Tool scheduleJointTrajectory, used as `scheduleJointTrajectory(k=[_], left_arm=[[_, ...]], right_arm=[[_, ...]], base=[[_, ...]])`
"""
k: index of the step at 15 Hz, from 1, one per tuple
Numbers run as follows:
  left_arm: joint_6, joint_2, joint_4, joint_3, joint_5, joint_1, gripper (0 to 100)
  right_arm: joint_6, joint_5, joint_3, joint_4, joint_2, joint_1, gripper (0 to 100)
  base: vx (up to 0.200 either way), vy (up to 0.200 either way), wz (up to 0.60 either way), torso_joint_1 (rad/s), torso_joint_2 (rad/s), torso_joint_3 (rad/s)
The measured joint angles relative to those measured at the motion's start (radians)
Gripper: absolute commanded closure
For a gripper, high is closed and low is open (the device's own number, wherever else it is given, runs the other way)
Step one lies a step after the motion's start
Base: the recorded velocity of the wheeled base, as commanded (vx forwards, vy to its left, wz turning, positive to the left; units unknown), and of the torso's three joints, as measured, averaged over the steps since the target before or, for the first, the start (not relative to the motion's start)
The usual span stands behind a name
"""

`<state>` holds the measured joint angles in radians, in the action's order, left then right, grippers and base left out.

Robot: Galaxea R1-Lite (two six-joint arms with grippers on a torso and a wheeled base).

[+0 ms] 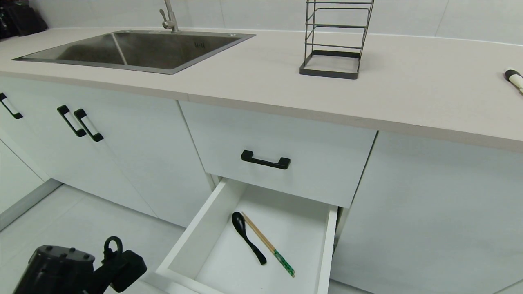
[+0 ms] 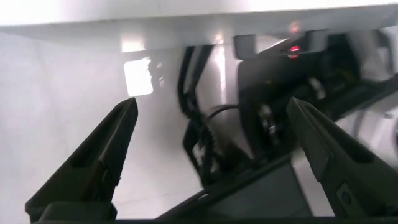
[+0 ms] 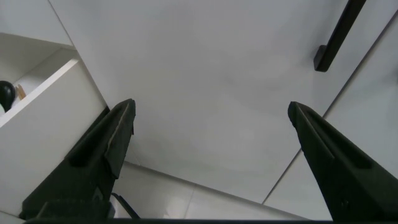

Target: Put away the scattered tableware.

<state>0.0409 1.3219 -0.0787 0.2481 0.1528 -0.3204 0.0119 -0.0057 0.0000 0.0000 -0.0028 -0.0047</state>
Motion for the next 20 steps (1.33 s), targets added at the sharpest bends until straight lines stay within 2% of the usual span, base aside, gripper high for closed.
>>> scheduleJointTrajectory(k=[3, 6, 7, 10, 20], left_arm=[[-0.007, 0.061, 0.000, 0.056, -0.081, -0.038, 0], [-0.012, 0.097, 0.000, 0.078, -0.113, -0.066, 0], [-0.023, 0.104, -0.002, 0.083, -0.121, -0.068, 0], [-0.040, 0.120, -0.002, 0.103, -0.124, -0.072, 0], [-0.041, 0.170, -0.111, 0.119, -0.120, -0.071, 0]], right_arm=[[0.000, 0.000, 0.000, 0.000, 0.000, 0.000, 0], [0.000, 0.000, 0.000, 0.000, 0.000, 0.000, 0], [0.000, 0.000, 0.000, 0.000, 0.000, 0.000, 0], [0.000, 0.000, 0.000, 0.000, 0.000, 0.000, 0], [0.000, 0.000, 0.000, 0.000, 0.000, 0.000, 0]], base=[[0.000, 0.000, 0.00, 0.000, 0.00, 0.000], [0.000, 0.000, 0.00, 0.000, 0.00, 0.000], [0.000, 0.000, 0.00, 0.000, 0.00, 0.000], [0.000, 0.000, 0.00, 0.000, 0.00, 0.000], [0.000, 0.000, 0.00, 0.000, 0.00, 0.000]])
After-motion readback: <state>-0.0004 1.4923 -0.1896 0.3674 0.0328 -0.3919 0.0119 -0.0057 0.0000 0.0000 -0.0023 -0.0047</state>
